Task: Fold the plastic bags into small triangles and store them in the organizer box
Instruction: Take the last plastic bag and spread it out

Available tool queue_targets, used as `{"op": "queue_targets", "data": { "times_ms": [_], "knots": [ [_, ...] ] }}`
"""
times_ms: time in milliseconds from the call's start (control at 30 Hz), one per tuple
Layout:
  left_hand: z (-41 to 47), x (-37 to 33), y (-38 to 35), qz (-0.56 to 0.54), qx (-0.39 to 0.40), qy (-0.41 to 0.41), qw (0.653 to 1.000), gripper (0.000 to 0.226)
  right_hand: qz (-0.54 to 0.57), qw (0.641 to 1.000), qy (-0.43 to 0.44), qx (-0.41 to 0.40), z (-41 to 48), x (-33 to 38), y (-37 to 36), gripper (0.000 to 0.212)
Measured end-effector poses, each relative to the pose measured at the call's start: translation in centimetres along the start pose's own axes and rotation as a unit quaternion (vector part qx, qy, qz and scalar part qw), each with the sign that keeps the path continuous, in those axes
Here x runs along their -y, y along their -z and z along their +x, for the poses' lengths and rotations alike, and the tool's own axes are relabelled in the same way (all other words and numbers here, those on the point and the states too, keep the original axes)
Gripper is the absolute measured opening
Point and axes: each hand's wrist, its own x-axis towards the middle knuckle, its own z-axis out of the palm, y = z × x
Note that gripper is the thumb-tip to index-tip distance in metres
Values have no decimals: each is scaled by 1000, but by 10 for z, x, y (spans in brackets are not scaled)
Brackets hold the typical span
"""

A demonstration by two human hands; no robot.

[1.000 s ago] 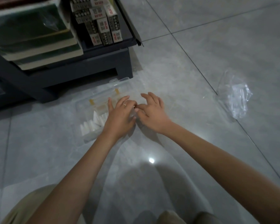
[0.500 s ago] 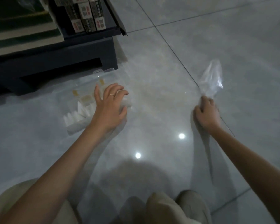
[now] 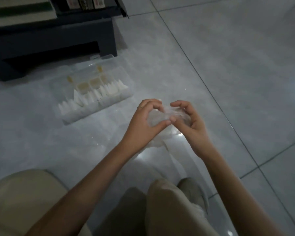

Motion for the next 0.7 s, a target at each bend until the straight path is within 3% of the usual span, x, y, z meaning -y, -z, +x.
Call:
{"op": "queue_targets", "data": {
  "times_ms": [133, 233, 300, 433, 500, 567, 700],
  "knots": [
    [-2, -3, -6, -90, -16, 127, 988, 35, -82, 995, 51, -30, -10, -4, 6, 22],
    [0, -3, -7, -250, -35, 237, 938, 51, -224, 968, 113, 11, -13, -17, 4, 27],
    [-2, -4, -6, -263, -46, 247, 931, 51, -289, 948, 116, 59, -16, -24, -2, 31],
    [-2, 3, 3, -227, -72, 221, 946, 31, -267, 950, 96, 128, -21, -20, -13, 26],
    [-1, 5, 8, -202, -83, 193, 957, 21, -231, 966, 64, 100, -23, -16, -16, 24],
    [0, 4, 12, -190, -90, 169, 963, 13, -140, 990, 29, 13, -24, -13, -19, 31],
    [-1, 1, 15, -181, -84, 150, 968, 12, -68, 992, 11, -106, -17, -7, -21, 46]
  ]
}}
